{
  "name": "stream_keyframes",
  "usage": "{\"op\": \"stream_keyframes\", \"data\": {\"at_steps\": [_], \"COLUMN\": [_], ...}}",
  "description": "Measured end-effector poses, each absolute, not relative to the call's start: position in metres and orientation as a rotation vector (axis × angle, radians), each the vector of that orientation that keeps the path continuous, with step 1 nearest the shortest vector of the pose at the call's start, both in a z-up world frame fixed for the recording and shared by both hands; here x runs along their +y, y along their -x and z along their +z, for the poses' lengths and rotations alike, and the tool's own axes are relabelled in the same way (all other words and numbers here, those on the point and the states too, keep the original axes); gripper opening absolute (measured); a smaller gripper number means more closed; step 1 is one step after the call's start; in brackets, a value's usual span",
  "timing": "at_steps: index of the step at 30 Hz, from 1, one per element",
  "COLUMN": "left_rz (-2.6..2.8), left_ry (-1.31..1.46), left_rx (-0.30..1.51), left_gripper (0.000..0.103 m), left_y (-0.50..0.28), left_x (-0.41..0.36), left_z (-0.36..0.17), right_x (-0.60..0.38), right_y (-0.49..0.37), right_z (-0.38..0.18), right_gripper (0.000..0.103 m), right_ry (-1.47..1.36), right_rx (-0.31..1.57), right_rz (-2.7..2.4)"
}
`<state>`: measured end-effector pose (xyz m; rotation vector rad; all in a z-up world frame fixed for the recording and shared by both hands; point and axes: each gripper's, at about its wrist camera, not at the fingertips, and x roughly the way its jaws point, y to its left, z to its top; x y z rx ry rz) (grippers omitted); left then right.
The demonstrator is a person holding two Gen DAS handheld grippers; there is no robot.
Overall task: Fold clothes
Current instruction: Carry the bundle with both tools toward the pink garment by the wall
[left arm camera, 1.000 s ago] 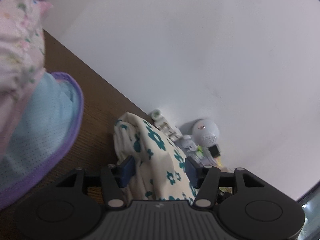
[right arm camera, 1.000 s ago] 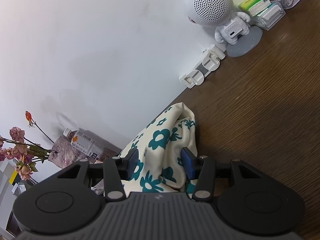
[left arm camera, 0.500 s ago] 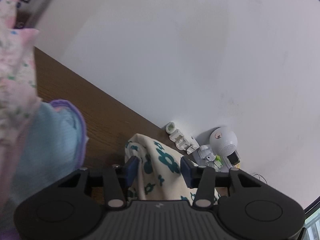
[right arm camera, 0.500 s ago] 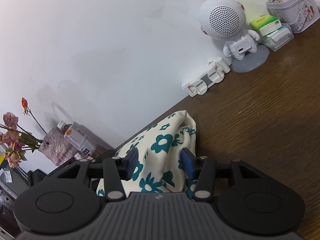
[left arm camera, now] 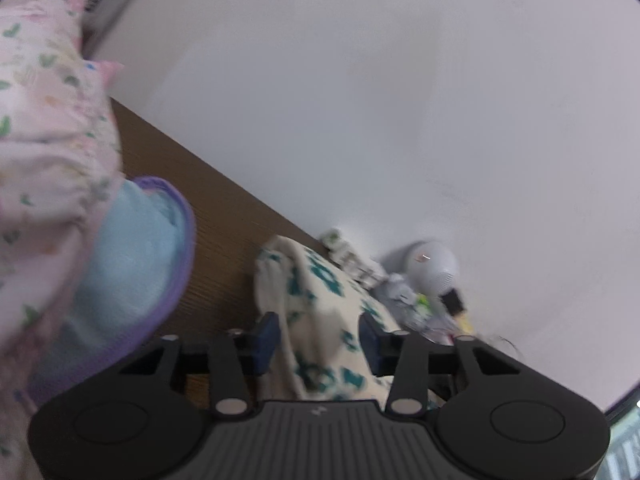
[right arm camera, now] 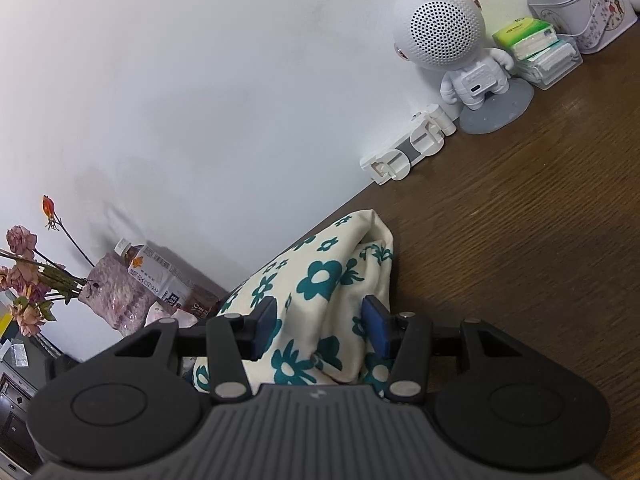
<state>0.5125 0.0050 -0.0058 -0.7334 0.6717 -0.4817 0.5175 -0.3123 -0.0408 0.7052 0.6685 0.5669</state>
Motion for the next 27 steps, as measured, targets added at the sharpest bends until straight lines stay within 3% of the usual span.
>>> {"op": "stream_keyframes", "data": {"at_steps": [6, 11, 27], "left_rz": [-0.527, -0.531, -0.606], "left_ry": [0.766, 0.823, 0.763], "left_rx": [0.692, 0.699, 0.746], "left_gripper": [0.04, 0.049, 0.05], "left_y": [-0.507, -0.504, -0.495], "left_x": [0.014, 0.024, 0.021], "left_z": [-0.01, -0.009, 0.0], "right_x": [-0.311, -0.31, -0.313], "right_y": [-0.519, -0.518, -0.519], "right_z": [-0.039, -0.039, -0.039], "right_gripper": [0.049, 0.049, 0.049], "right_ry": [-0.705, -0.705, -0.727], "right_rx": [0.671, 0.673, 0.68], "right_rz": [0.571, 0.567, 0.568]}}
